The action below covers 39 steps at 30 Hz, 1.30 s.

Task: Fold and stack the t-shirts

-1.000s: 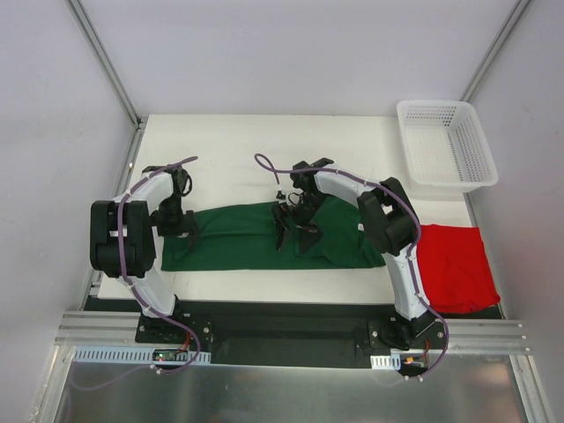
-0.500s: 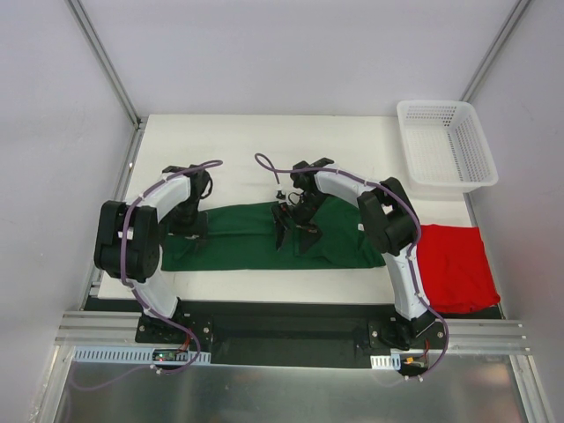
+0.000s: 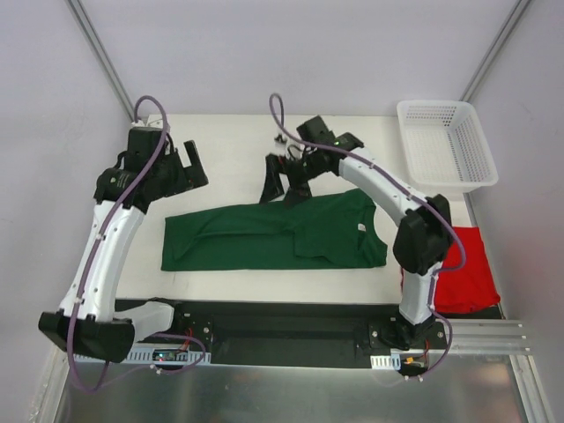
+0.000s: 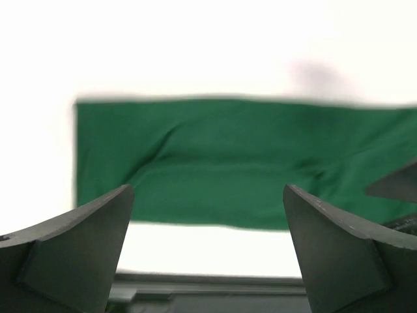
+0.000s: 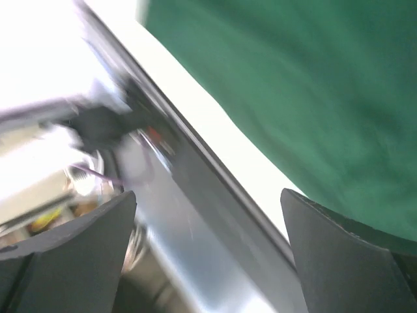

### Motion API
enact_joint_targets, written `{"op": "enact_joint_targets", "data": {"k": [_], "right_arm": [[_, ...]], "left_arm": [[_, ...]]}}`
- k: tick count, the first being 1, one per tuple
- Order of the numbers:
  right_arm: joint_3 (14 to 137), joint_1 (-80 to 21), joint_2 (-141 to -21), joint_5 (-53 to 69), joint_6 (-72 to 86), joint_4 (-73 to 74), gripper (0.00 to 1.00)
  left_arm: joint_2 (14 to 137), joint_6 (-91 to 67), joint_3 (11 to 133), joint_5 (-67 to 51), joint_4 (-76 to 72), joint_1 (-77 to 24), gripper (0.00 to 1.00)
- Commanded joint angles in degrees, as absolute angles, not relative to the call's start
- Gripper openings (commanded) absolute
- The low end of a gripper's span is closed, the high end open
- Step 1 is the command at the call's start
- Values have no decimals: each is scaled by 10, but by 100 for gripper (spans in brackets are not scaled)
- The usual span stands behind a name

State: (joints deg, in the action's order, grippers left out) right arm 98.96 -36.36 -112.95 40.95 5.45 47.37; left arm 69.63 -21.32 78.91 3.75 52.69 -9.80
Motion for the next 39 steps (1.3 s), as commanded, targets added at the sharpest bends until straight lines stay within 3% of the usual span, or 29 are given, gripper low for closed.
{"op": "enact_joint_targets", "data": {"k": [1, 8, 12, 16, 23, 28, 32, 34, 37, 39], "right_arm": [[1095, -359, -1038, 407, 134, 346, 96], [1074, -329, -998, 414, 156, 328, 96], [1073, -342, -1005, 406, 214, 270, 96], [1133, -371, -1060, 478, 264, 195, 96], [1089, -409, -969, 302, 122, 201, 96], [1049, -365, -907, 165, 12, 368, 96], [885, -228, -805, 106, -22, 474, 96], [727, -144, -687, 10, -46, 437, 96], [504, -99, -523, -108, -138, 247, 96], [404, -91, -474, -97, -219, 60, 96]], "left_arm": [[648, -265, 788, -13, 454, -102, 99], [489, -144, 679, 113, 278, -101, 99], [464, -228, 678, 6, 238, -101, 99], [449, -302, 688, -77, 196, -102, 99], [372, -209, 680, 53, 200, -102, 99], [362, -162, 686, 105, 242, -102, 99], [395, -148, 715, 104, 267, -102, 99], [409, -149, 715, 94, 266, -101, 99], [425, -159, 709, 62, 266, -102, 99], [431, -166, 698, 41, 266, -102, 99]]}}
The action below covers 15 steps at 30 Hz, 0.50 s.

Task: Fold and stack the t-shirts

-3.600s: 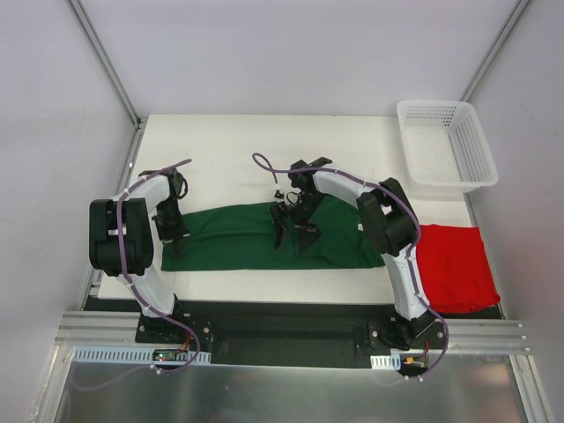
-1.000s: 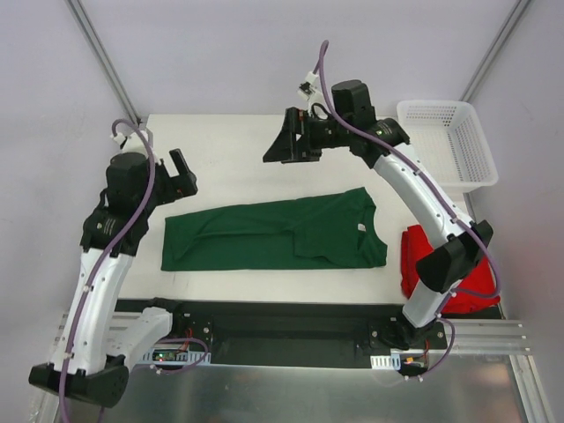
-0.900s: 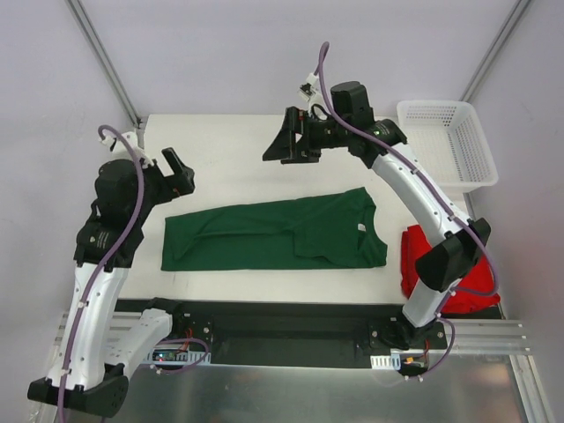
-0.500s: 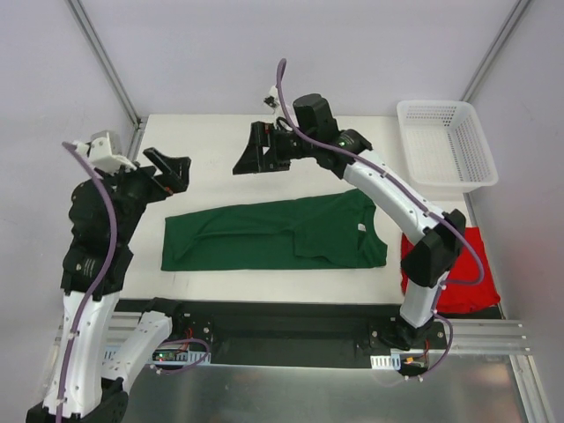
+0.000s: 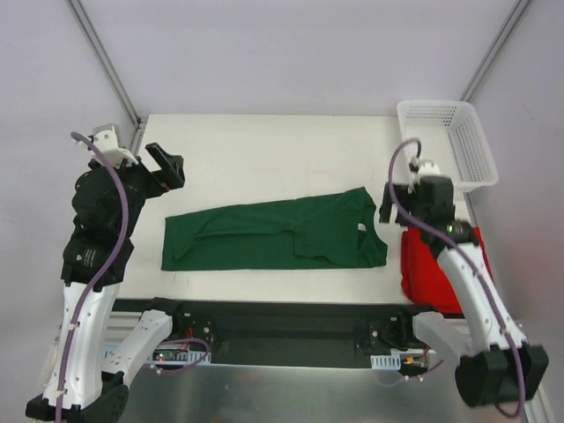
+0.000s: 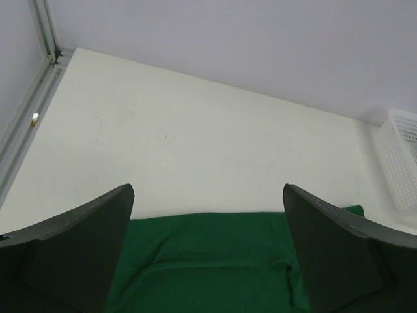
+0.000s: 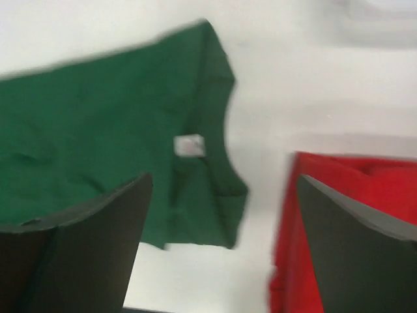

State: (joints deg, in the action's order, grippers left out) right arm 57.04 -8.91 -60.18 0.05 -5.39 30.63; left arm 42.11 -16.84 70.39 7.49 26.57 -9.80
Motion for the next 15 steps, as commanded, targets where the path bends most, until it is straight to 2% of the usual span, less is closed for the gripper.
{"op": "enact_joint_targets", "data": {"k": [1, 2, 3, 4, 8, 11, 15], "right_arm": [[323, -78, -461, -85, -230, 1, 96], [298, -68, -471, -62, -232, -105, 96], [284, -54, -494, -6, -232, -133, 96], [281, -34, -565, 19, -225, -143, 96], [258, -31, -673, 53, -202, -255, 96], [244, -14, -737, 25, -189, -326, 96], [238, 25, -769, 50, -168, -379, 96]], "left_arm": [[432, -170, 694, 34, 267, -102, 99], [432, -169, 684, 27, 267, -102, 99], [433, -169, 680, 23, 268, -102, 99], [433, -170, 677, 13, 269, -102, 99], [443, -171, 677, 1, 275, -102, 99], [447, -163, 682, -19, 275, -102, 99], [445, -149, 678, -15, 280, -102, 99]]}}
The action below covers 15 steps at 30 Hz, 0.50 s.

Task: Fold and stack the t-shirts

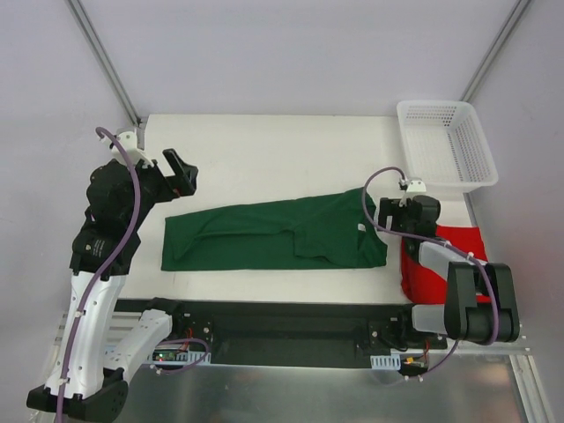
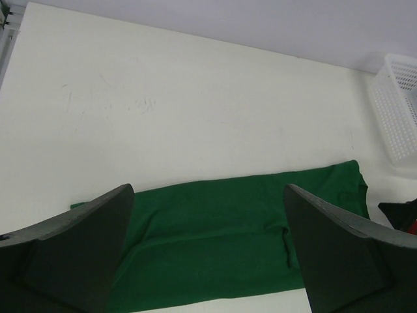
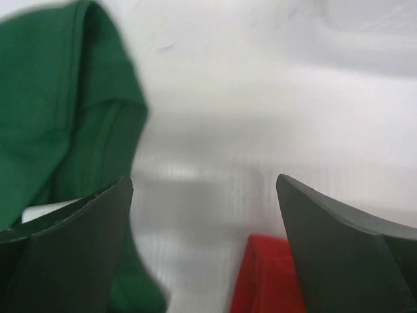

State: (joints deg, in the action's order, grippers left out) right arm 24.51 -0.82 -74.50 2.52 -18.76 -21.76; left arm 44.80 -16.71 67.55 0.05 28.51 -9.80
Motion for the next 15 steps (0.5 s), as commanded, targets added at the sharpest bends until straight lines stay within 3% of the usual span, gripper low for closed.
{"op": "enact_joint_targets", "data": {"k": [1, 11, 15], "right_arm": [[240, 25, -763, 49, -169, -384, 96], [136, 10, -766, 71, -196, -567, 96], [143, 11, -761, 83, -200, -544, 96]], "left_arm": [[445, -144, 672, -15, 281, -102, 99], [472, -139, 669, -32, 286, -102, 99], [496, -153, 679, -47, 285, -101, 99]]}}
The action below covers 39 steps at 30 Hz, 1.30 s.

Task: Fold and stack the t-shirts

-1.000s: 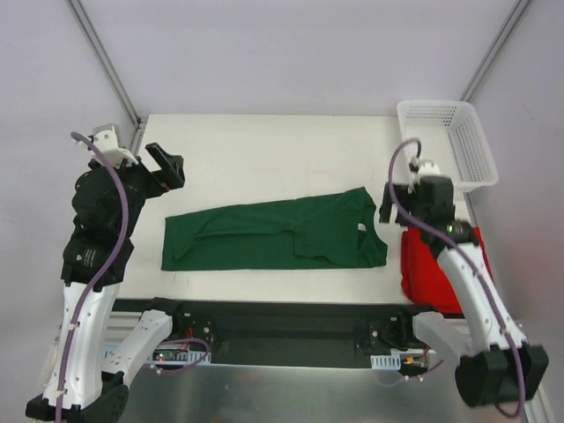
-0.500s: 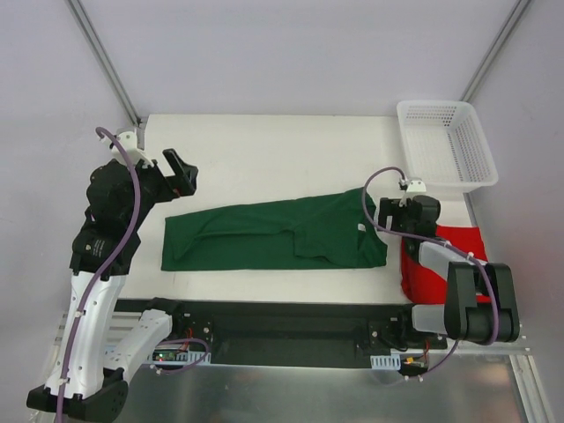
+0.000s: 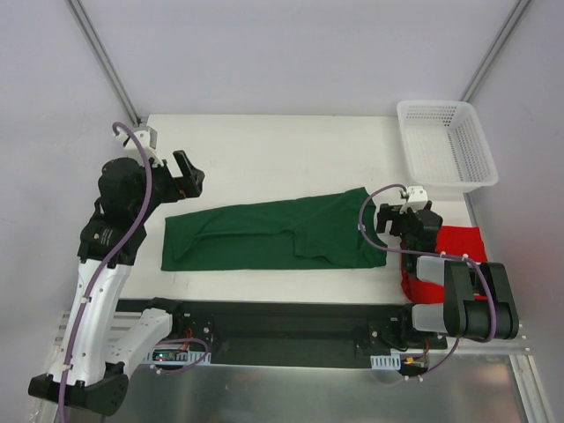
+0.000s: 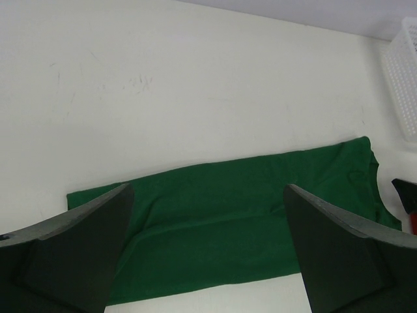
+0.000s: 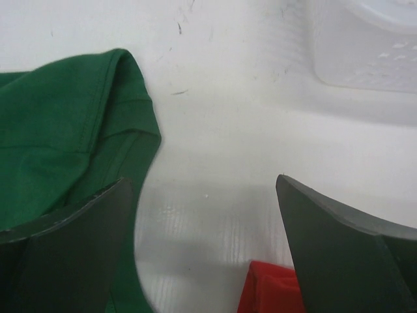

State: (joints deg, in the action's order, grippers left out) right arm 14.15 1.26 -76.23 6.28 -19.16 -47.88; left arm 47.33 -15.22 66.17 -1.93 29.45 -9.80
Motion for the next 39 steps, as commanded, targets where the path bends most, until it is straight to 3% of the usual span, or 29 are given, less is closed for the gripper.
{"op": "enact_joint_targets", "data": {"k": [1, 22, 32, 39], "right_arm": [[143, 12, -762, 82, -200, -548, 96], [142, 12, -761, 82, -200, -548, 96], [142, 12, -761, 82, -200, -548, 96], [142, 12, -761, 82, -200, -548, 96]], "left_arm": [[497, -155, 680, -48, 285, -102, 99], [507, -232, 700, -68, 272, -101, 99], [505, -201, 708, -13, 258, -102, 99], [600, -140, 827, -3, 263, -102, 99]]}}
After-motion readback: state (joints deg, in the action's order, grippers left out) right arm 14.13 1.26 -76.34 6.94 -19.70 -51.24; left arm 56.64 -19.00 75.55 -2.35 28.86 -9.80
